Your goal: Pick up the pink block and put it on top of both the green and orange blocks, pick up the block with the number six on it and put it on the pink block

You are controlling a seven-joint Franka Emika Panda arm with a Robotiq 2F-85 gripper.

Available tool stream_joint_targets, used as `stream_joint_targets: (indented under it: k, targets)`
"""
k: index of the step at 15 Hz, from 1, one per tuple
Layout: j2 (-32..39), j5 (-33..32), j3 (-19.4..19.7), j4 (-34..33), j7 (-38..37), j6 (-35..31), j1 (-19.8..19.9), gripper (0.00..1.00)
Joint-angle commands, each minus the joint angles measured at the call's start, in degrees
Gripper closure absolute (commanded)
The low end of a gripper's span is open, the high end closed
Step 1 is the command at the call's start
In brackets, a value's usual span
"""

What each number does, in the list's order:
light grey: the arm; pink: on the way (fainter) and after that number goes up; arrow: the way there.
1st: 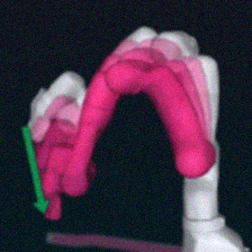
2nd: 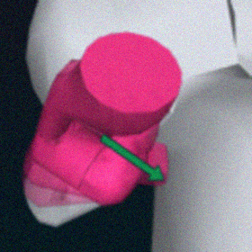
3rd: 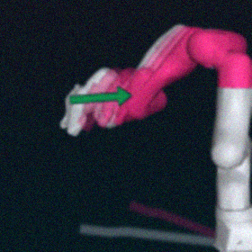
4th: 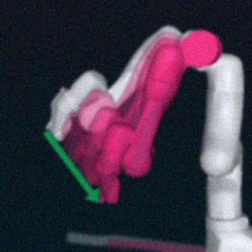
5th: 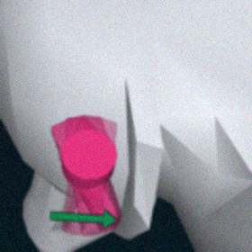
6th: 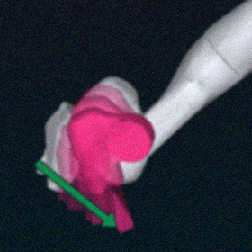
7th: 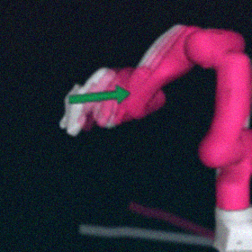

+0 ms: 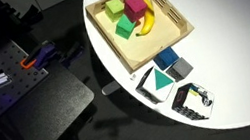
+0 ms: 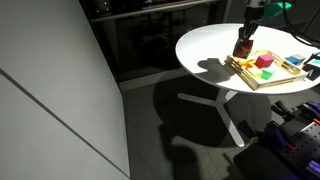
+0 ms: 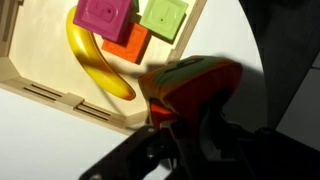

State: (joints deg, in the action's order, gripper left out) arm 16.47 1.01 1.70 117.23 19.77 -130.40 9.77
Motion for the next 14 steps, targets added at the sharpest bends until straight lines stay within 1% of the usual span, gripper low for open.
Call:
stream_joint_targets:
  k: [1,9,14]
  targets:
    - [-4.9,1.1,1.8,4.4,0.0,0.8,1.0,0.89]
    - [-9.8,1.9,5.6,10.3,0.7,0.4,3.2,0.89]
    - [-10.8,4.0,7.3,12.1,1.4,0.0,4.2,0.89]
